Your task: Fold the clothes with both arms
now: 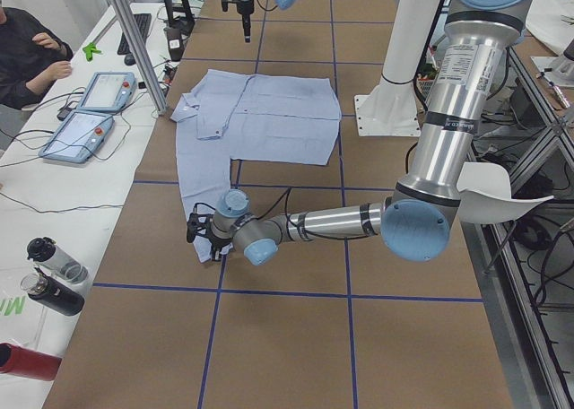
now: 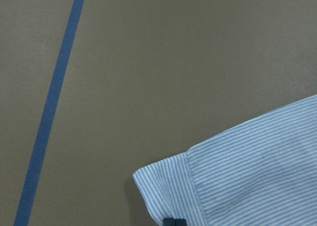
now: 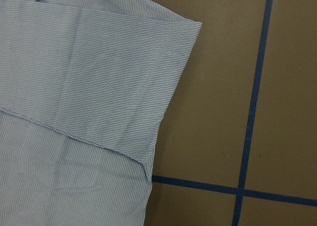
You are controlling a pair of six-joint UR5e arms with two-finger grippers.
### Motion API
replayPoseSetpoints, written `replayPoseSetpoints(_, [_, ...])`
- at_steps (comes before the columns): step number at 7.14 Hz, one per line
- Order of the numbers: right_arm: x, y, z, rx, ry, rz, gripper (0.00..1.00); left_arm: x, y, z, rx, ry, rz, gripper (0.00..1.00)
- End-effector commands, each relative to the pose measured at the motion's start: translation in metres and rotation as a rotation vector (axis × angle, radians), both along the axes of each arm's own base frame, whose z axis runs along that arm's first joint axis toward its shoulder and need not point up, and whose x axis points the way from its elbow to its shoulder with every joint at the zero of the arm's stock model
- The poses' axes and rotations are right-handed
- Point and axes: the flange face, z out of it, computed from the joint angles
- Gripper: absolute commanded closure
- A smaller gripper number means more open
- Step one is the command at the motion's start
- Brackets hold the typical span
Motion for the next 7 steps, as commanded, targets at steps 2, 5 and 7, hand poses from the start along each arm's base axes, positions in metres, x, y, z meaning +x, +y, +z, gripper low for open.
replayPoseSetpoints(2, [0.033,0.009,0.023,-0.015,0.003,0.031,0.01,-0.004,-0.01,-0.075,0.023,0.042,0.012,1.0])
replayPoseSetpoints(5, [0.061,0.035,0.083,-0.043,0.053,0.024,0.0,0.011,-0.038,-0.246,-0.061,0.066,0.008,1.0])
replayPoseSetpoints(7, [0.092,0.067,0.12,-0.021,0.077,-0.027,0.0,0.043,-0.059,-0.353,-0.169,0.23,-0.05,1.0])
